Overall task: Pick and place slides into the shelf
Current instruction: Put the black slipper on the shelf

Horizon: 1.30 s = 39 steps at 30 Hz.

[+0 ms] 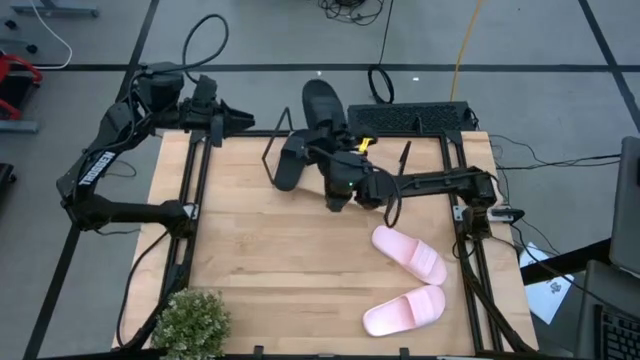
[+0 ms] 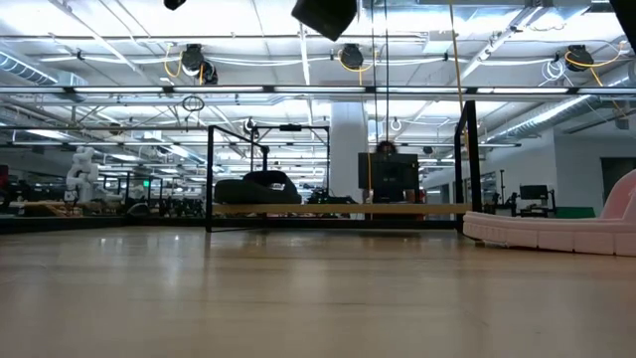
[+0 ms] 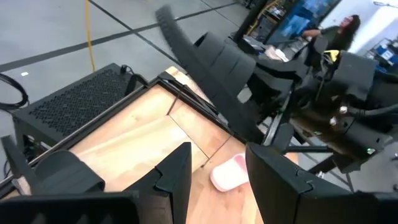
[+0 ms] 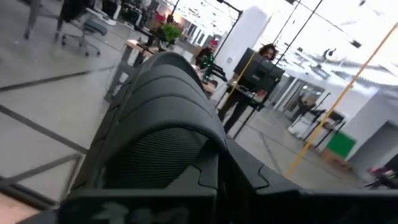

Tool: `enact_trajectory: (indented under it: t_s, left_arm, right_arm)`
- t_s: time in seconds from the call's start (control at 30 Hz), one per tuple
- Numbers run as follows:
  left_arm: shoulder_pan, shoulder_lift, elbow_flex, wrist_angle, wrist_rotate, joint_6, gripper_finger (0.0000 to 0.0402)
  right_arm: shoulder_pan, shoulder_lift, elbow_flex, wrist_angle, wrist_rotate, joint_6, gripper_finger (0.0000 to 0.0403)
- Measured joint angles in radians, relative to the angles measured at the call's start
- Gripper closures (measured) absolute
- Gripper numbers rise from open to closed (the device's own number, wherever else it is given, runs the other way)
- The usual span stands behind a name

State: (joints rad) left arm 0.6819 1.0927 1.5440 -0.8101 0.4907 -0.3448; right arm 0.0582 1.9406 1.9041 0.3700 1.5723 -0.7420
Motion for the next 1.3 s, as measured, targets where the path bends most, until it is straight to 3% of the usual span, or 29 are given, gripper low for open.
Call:
enact_trajectory:
  t_s: [0.4, 0.77, 0.97, 1.2, 1.3]
  left_arm:
    - [-0.079, 0.000, 0.000, 0.000, -0.001, 0.022, 0.0254]
    - [-0.089, 0.000, 0.000, -0.003, -0.010, 0.024, 0.0254]
    - [-0.089, 0.000, 0.000, -0.007, -0.012, 0.029, 0.0254]
    - [-0.088, 0.000, 0.000, -0.007, -0.021, 0.049, 0.0254]
    - [-0.088, 0.000, 0.000, -0.006, -0.021, 0.055, 0.0254]
  right_arm:
    - [0.011, 0.044, -0.004, 0.071, -0.002, -0.003, 0.0403]
    - [-0.025, 0.045, -0.062, 0.132, -0.002, -0.020, 0.0403]
    - [-0.010, 0.043, -0.080, 0.172, -0.002, 0.049, 0.0403]
    - [-0.011, 0.042, -0.080, 0.418, -0.003, -0.123, 0.0403]
    - [-0.011, 0.030, -0.080, 0.442, -0.063, -0.177, 0.0403]
